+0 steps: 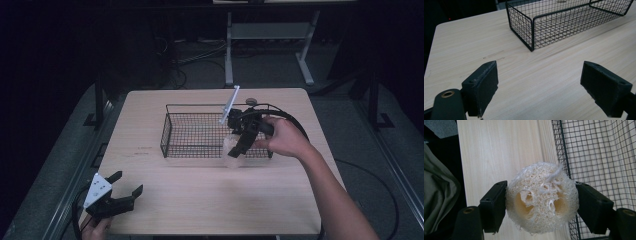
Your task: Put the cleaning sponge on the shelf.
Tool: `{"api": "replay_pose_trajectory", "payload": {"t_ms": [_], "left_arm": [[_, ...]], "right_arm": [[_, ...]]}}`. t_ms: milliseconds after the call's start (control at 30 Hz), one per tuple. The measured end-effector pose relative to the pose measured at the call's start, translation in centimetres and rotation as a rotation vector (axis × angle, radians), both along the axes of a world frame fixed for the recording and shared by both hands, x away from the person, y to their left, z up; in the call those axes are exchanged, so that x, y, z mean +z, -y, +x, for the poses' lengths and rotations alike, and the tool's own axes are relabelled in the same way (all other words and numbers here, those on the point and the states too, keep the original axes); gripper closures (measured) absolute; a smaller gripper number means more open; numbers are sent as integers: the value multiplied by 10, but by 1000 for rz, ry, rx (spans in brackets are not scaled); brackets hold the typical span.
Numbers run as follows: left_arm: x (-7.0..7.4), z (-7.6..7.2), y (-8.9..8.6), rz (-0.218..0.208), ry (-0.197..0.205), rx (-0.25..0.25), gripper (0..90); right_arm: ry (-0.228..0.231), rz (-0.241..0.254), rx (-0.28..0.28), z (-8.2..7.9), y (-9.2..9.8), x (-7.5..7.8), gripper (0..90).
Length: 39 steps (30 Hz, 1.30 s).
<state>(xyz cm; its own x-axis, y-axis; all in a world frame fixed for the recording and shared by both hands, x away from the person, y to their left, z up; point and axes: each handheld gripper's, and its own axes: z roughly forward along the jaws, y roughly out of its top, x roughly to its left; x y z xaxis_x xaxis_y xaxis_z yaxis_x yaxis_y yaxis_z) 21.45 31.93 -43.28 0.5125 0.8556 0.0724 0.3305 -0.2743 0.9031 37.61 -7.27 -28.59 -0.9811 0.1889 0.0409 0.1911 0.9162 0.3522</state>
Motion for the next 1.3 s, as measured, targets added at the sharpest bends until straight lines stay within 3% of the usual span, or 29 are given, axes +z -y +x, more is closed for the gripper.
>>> {"api": "replay_pose_trajectory", "payload": {"t_ms": [833, 1300], "left_arm": [[0, 0, 0, -5, 2, 1, 138], [1, 0, -1, 0, 2, 0, 138]], "right_arm": [[4, 10, -52, 38, -2, 13, 285], [0, 4, -126, 67, 4, 3, 284]]}}
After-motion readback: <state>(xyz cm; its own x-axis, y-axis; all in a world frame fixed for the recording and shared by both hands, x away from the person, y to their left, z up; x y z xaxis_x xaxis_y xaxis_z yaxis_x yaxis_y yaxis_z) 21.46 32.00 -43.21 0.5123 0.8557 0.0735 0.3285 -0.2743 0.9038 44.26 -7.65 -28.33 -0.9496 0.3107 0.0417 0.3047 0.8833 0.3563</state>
